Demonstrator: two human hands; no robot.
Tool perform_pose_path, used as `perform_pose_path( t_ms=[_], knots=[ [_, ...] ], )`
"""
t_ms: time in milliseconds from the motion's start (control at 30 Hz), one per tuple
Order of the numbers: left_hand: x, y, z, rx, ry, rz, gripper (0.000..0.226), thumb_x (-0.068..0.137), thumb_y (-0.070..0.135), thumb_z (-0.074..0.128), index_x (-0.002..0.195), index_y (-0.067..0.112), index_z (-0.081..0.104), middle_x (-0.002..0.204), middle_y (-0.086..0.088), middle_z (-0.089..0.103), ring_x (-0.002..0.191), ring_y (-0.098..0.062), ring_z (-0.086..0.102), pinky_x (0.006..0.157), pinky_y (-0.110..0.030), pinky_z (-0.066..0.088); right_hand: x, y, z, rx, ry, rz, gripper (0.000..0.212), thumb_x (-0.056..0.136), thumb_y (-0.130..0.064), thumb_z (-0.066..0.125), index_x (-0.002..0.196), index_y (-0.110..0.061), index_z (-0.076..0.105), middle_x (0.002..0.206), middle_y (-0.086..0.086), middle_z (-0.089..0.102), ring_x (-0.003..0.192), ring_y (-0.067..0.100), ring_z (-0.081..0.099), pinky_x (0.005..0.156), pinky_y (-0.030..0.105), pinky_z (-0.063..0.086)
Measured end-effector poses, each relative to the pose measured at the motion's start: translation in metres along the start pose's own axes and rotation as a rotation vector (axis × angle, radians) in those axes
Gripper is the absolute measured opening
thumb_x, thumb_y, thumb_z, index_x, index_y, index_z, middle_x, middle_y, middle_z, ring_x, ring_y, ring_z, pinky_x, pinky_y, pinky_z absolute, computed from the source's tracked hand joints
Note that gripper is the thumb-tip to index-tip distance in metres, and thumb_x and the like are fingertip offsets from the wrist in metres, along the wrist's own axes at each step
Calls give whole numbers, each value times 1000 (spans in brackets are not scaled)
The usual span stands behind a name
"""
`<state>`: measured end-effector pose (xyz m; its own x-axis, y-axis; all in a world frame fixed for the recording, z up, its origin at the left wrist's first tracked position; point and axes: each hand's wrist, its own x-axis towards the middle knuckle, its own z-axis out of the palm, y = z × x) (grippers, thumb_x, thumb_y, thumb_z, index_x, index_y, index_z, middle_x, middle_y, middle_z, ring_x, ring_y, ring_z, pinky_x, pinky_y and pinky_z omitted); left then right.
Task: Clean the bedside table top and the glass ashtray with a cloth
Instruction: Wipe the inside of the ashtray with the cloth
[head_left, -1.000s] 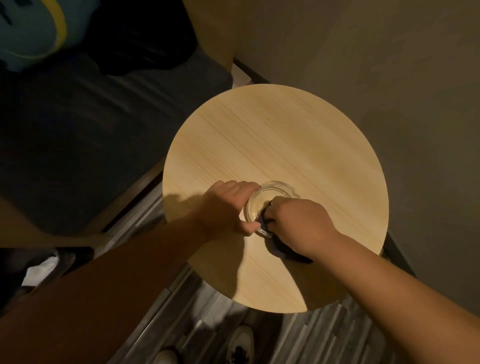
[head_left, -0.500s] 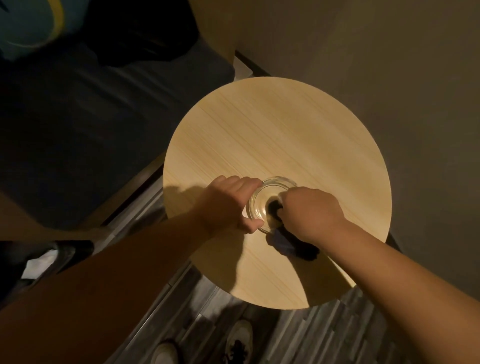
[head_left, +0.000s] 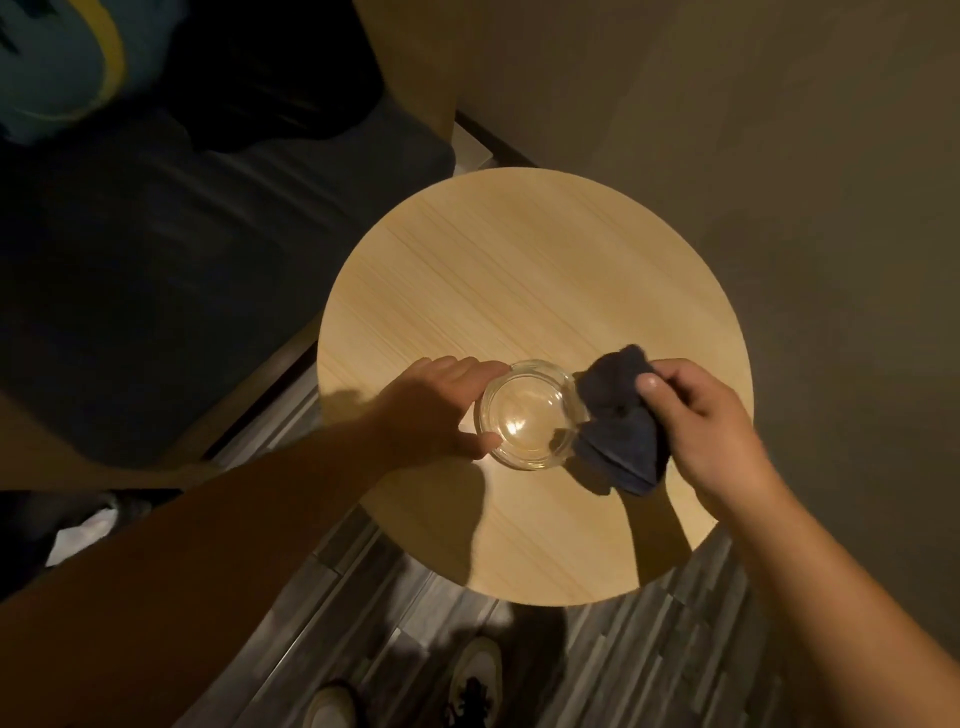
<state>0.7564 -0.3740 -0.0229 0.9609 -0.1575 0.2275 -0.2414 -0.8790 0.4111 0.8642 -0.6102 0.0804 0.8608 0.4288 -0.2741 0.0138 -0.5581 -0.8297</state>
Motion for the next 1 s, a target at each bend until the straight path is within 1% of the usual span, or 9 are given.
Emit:
perform_pose_path(
  t_ms=[133, 267, 333, 400, 500, 633, 833, 933, 1000],
  knots=[
    [0, -1, -3, -4, -40, 3, 77, 87, 66, 47, 136, 7, 47, 97, -7, 67, 77, -20, 63, 67, -33, 54, -13, 2, -27, -87, 147, 93, 18, 99, -29, 47, 92, -21, 61, 84, -1, 62, 77, 13, 56, 66, 30, 44],
    [-1, 9, -10, -101, -99, -129, 83, 84, 62, 55, 142, 6, 35, 102, -11, 63, 84, -22, 62, 74, -38, 54, -17, 8, -28, -341, 185, 160, 22, 99, -35, 42, 99, -19, 57, 96, 1, 56, 83, 21, 53, 67, 36, 42],
    [-4, 21, -11, -165, -133, -271, 75, 85, 63, 50, 136, 11, 36, 102, -10, 61, 84, -22, 63, 73, -37, 55, -17, 9, -16, -547, 202, 170, 26, 100, -37, 39, 104, -18, 55, 103, 3, 50, 79, 18, 51, 66, 35, 42],
    [-4, 37, -12, -146, -138, -458, 55, 89, 62, 46, 117, 14, 43, 95, -9, 59, 79, -24, 62, 69, -37, 55, -14, 12, 5, -651, 155, 184, 26, 100, -36, 37, 101, -15, 52, 89, 3, 52, 67, 14, 48, 56, 31, 36],
    [1, 64, -11, -116, -188, -751, 34, 97, 42, 43, 112, 12, 48, 96, -9, 60, 78, -23, 56, 68, -35, 46, -5, 22, 41, -532, 46, 272, 31, 101, -35, 36, 110, -10, 51, 83, -1, 53, 71, 17, 49, 59, 31, 35],
    [6, 75, -2, -107, -216, -817, 24, 101, 25, 35, 117, 10, 44, 87, -11, 60, 78, -30, 60, 66, -34, 41, 3, 28, 50, -339, 28, 281, 31, 100, -37, 38, 102, -10, 54, 79, -3, 53, 73, 16, 51, 54, 26, 31],
    [13, 59, 3, -61, -215, -684, 22, 93, 4, 46, 114, 0, 48, 77, -18, 69, 69, -33, 69, 55, -30, 43, 7, 30, 46, -430, -31, 136, 34, 98, -37, 46, 82, -8, 54, 65, -1, 50, 59, 9, 45, 50, 25, 28],
    [16, 38, -2, 185, -270, -319, 14, 75, -2, 65, 88, -7, 65, 67, -17, 63, 42, -23, 59, 39, -27, 48, 12, 34, 46, -528, -34, 68, 36, 97, -37, 48, 80, -5, 54, 64, 1, 48, 57, 8, 42, 49, 25, 27],
    [21, 24, -8, 467, -321, -132, 12, 60, 3, 65, 70, 1, 72, 63, -13, 62, 33, -11, 44, 32, -17, 37, 15, 35, 46, -591, -37, 36, 37, 97, -38, 47, 80, -6, 54, 65, 0, 48, 57, 8, 41, 48, 24, 27]
  ],
)
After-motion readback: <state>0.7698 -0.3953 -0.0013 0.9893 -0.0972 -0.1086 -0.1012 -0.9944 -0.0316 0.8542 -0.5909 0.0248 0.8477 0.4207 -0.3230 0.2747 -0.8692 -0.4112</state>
